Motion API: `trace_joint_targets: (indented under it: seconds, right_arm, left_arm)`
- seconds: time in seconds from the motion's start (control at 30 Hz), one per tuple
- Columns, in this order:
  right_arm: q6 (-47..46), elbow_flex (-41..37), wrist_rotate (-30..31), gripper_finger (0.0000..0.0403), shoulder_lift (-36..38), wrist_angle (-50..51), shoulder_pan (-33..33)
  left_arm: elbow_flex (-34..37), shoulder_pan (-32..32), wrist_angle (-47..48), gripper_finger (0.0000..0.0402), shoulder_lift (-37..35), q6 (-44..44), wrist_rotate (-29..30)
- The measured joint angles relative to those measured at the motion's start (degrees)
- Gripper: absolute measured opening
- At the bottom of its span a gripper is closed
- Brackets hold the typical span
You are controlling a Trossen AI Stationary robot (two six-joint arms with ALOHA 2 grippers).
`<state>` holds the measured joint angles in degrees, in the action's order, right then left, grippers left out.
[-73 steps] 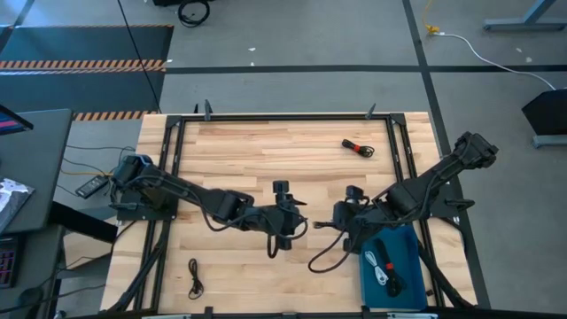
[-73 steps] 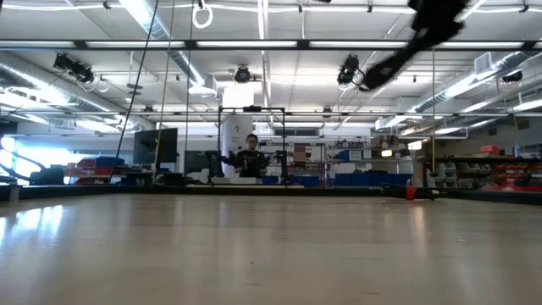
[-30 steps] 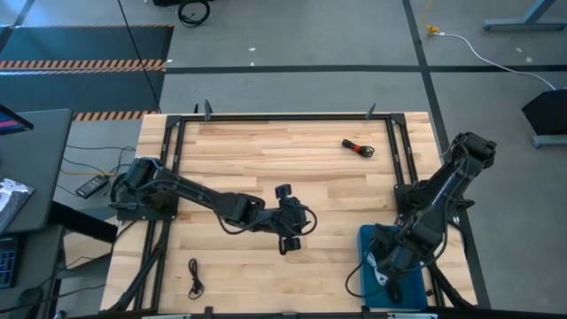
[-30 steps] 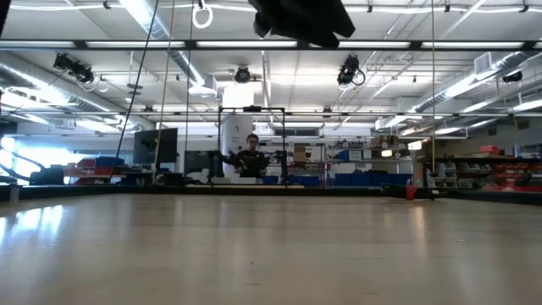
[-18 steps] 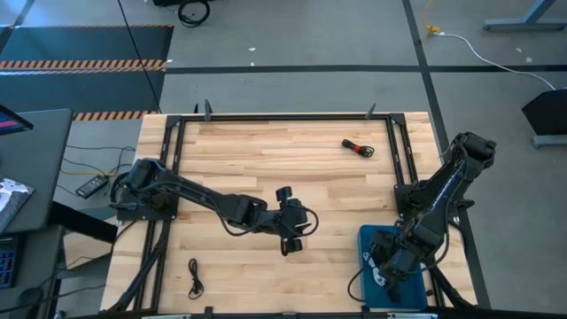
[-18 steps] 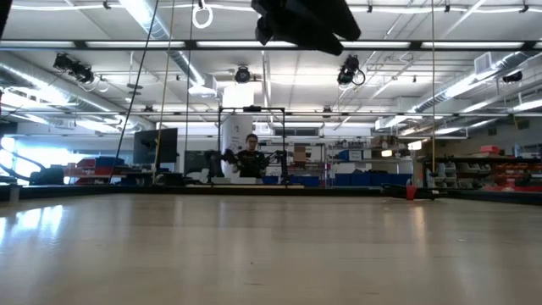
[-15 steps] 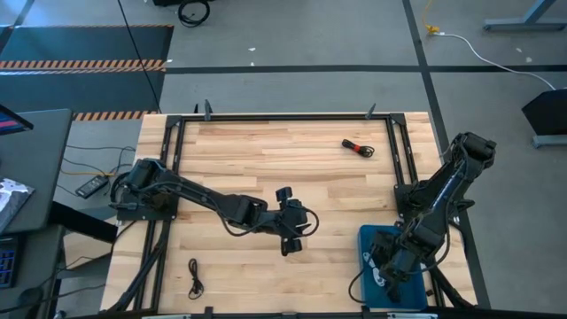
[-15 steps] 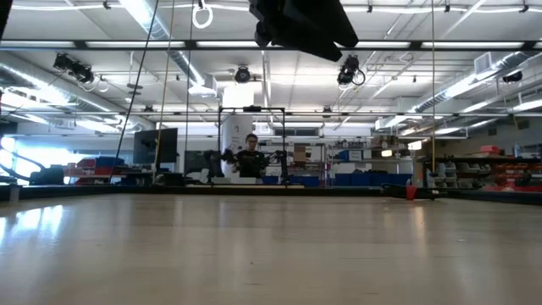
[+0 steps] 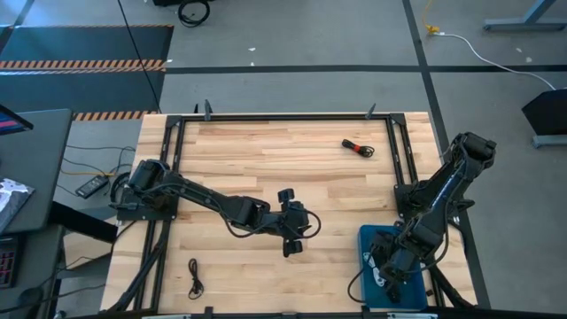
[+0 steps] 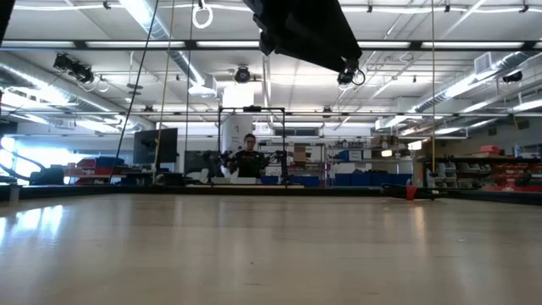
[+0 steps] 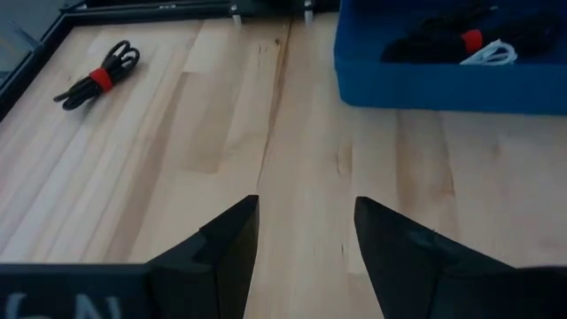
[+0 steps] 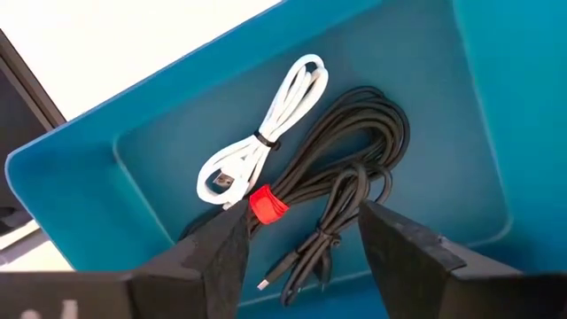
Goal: Pick and place USB-C Cables
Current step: Put the black USB cable into the blue bin
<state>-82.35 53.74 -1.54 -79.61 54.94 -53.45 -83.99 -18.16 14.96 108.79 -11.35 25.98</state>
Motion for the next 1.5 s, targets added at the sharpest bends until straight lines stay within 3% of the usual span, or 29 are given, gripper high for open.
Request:
trace_joint_targets:
  seconds: [0.27, 0.57, 1.1, 1.37, 1.5]
  right_arm:
    - [0.0, 1.35, -2.32, 0.0209, 0.0, 0.75, 0.0]
    - [1.44, 5.22, 3.99, 0.0208, 0.07, 2.1, 0.0]
    - [-0.15, 5.22, 2.08, 0.0208, 1.42, 2.23, 0.02]
    - [0.03, 5.22, 9.98, 0.0208, 4.22, 2.97, 0.64]
    - [3.51, 5.22, 18.24, 0.0208, 4.27, 4.0, 1.61]
  left_arm:
    - [0.0, -0.05, -0.57, 0.0194, 0.0, 0.07, 0.07]
    - [0.0, -0.05, -0.59, 0.0194, 0.0, 0.13, -0.27]
    - [0.0, 0.01, -0.05, 0.0186, 0.0, 4.45, -0.35]
    - [0.0, -0.01, 0.83, 0.0173, 0.0, 4.22, -0.35]
    - [0.0, -0.01, 0.66, 0.0172, 0.0, 4.1, -0.37]
